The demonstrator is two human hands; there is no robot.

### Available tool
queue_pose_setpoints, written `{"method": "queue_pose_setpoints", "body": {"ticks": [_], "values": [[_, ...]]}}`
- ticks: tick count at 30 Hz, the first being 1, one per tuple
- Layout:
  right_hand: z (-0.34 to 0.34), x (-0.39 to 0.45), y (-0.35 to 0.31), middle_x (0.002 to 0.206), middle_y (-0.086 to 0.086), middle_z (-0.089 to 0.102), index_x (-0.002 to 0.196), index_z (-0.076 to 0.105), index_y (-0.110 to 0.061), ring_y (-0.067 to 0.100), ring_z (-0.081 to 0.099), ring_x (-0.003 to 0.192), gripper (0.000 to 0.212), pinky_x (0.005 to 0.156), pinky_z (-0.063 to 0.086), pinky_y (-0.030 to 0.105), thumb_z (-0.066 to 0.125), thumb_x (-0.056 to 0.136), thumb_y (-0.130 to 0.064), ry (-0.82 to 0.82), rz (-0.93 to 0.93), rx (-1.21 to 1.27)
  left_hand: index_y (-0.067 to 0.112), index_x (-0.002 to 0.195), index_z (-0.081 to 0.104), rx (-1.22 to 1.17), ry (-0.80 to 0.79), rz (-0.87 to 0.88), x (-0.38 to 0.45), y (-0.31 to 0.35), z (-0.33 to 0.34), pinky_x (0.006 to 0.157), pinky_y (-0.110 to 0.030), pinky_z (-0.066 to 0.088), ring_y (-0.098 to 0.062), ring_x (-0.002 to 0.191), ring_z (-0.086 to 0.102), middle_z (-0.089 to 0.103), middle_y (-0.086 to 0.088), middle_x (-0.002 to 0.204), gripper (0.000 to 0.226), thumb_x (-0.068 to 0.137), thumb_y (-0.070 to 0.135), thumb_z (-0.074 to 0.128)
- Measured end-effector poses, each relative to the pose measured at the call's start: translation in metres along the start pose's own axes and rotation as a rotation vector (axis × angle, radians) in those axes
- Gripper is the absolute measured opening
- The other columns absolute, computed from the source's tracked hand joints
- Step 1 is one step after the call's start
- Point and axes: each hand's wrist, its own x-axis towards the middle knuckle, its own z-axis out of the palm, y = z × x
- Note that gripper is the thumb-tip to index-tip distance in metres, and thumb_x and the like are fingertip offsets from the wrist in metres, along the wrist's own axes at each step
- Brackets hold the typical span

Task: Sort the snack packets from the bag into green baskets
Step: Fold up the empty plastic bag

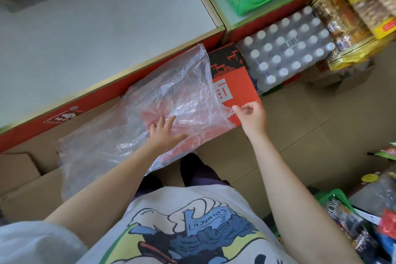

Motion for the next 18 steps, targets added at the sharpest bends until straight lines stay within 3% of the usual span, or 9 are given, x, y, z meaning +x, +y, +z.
{"method": "queue_pose_setpoints", "body": {"ticks": [4, 6, 8, 9, 10, 12, 15, 16, 18], "values": [[0.032, 0.012, -0.016, 0.142, 0.004, 0.045, 0.148, 0.034, -0.015, 0.024, 0.048, 0.128, 0.091, 0.099, 0.046, 0.04, 0.085, 0.077, -0.042, -0.362, 0.058, -0.159, 0.048, 0.155, 0.014, -0.004, 0.062, 0.027, 0.0, 0.001, -0.004, 0.119, -0.061, 0.017, -0.034, 0.151, 0.01, 0.014, 0.0, 0.166, 0.077, 0.091, 0.064, 0.053], [0.049, 0.015, -0.02, 0.15, 0.007, 0.044, 0.15, 0.034, -0.012, 0.028, 0.046, 0.135, 0.091, 0.104, 0.043, 0.043, 0.084, 0.079, -0.039, -0.437, 0.071, -0.24, 0.049, 0.155, 0.014, 0.051, 0.078, 0.028, -0.002, 0.001, -0.008, 0.119, -0.059, 0.019, -0.032, 0.15, 0.015, 0.016, 0.003, 0.166, 0.075, 0.092, 0.064, 0.051], [0.057, 0.02, -0.023, 0.134, 0.011, 0.058, 0.132, 0.054, -0.005, 0.033, 0.057, 0.122, 0.06, 0.09, 0.047, 0.037, 0.079, 0.085, -0.033, -0.446, 0.082, -0.259, 0.05, 0.155, 0.013, 0.066, 0.084, 0.005, 0.0, 0.001, -0.01, 0.118, -0.059, 0.019, -0.033, 0.149, 0.016, 0.016, 0.003, 0.166, 0.074, 0.092, 0.066, 0.049], [0.055, 0.023, -0.021, 0.114, 0.012, 0.065, 0.109, 0.062, -0.004, 0.033, 0.062, 0.106, 0.036, 0.076, 0.046, 0.034, 0.075, 0.088, -0.03, -0.432, 0.078, -0.256, 0.05, 0.155, 0.013, 0.059, 0.08, -0.007, 0.002, 0.0, -0.011, 0.117, -0.06, 0.02, -0.034, 0.149, 0.016, 0.015, 0.002, 0.166, 0.075, 0.092, 0.066, 0.048], [0.05, 0.026, -0.018, 0.093, 0.009, 0.064, 0.086, 0.059, -0.008, 0.031, 0.061, 0.089, 0.025, 0.065, 0.042, 0.032, 0.072, 0.091, -0.028, -0.409, 0.072, -0.266, 0.049, 0.155, 0.013, 0.053, 0.08, -0.014, 0.004, 0.0, -0.012, 0.117, -0.059, 0.02, -0.034, 0.149, 0.016, 0.016, 0.001, 0.166, 0.075, 0.092, 0.066, 0.048], [0.036, 0.033, -0.005, 0.08, 0.01, 0.063, 0.07, 0.051, -0.011, 0.031, 0.06, 0.08, 0.032, 0.063, 0.042, 0.034, 0.067, 0.093, -0.028, -0.331, 0.075, -0.321, 0.047, 0.156, 0.014, 0.046, 0.093, -0.014, 0.007, 0.0, -0.013, 0.118, -0.056, 0.023, -0.035, 0.148, 0.019, 0.019, -0.001, 0.165, 0.075, 0.093, 0.065, 0.048], [0.023, 0.033, 0.0, 0.107, 0.016, 0.063, 0.091, 0.06, -0.007, 0.034, 0.061, 0.1, 0.014, 0.082, 0.049, 0.04, 0.06, 0.096, -0.02, -0.053, 0.041, -0.47, 0.045, 0.156, 0.014, 0.052, 0.124, -0.014, 0.009, 0.002, -0.015, 0.116, -0.051, 0.029, -0.036, 0.144, 0.029, 0.027, -0.003, 0.162, 0.072, 0.095, 0.06, 0.048], [0.023, 0.032, -0.004, 0.112, 0.014, 0.059, 0.1, 0.059, -0.005, 0.031, 0.057, 0.101, 0.013, 0.082, 0.046, 0.038, 0.059, 0.095, -0.016, 0.036, -0.03, -0.477, 0.045, 0.156, 0.013, 0.072, 0.137, -0.007, 0.009, 0.003, -0.016, 0.114, -0.05, 0.031, -0.035, 0.142, 0.032, 0.03, -0.004, 0.16, 0.072, 0.095, 0.057, 0.049], [0.035, 0.025, -0.024, 0.11, 0.011, 0.055, 0.106, 0.055, -0.004, 0.029, 0.053, 0.098, 0.019, 0.079, 0.041, 0.037, 0.061, 0.092, -0.016, 0.118, -0.344, -0.444, 0.042, 0.156, 0.015, 0.13, 0.21, 0.018, 0.008, 0.005, -0.017, 0.112, -0.049, 0.032, -0.034, 0.139, 0.035, 0.032, -0.007, 0.158, 0.071, 0.095, 0.052, 0.051]]}}
